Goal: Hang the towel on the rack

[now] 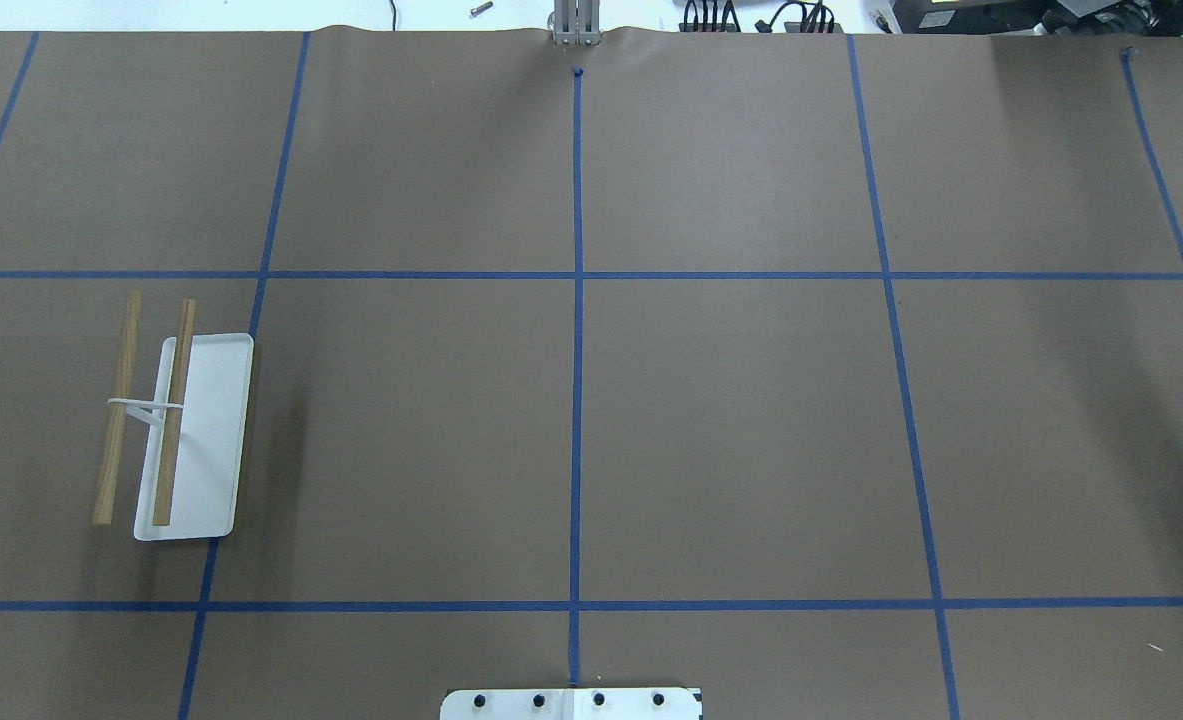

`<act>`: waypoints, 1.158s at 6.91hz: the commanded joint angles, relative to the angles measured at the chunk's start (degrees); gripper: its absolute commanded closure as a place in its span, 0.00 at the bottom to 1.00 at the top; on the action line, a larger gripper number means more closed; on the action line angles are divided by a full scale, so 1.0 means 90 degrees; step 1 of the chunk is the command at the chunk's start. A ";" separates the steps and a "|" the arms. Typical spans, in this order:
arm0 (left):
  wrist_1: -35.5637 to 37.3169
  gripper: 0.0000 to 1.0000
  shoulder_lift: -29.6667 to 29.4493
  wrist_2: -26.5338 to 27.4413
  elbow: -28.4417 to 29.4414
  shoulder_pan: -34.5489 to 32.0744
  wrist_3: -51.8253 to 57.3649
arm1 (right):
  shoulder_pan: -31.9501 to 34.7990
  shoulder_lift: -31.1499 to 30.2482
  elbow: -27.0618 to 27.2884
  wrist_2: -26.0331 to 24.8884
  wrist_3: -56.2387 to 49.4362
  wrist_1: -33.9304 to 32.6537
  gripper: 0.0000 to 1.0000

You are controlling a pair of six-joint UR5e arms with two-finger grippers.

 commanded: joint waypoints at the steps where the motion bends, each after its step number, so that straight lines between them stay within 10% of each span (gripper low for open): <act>1: -0.0155 0.02 0.0075 -0.0011 -0.0025 0.0001 0.0019 | 0.0000 0.0001 0.0070 0.0064 0.0017 0.0048 0.00; 8: -0.0167 0.02 0.0096 -0.0011 0.0023 0.0021 -0.0001 | 0.0000 0.0010 -0.0007 0.0259 0.0008 0.0224 0.00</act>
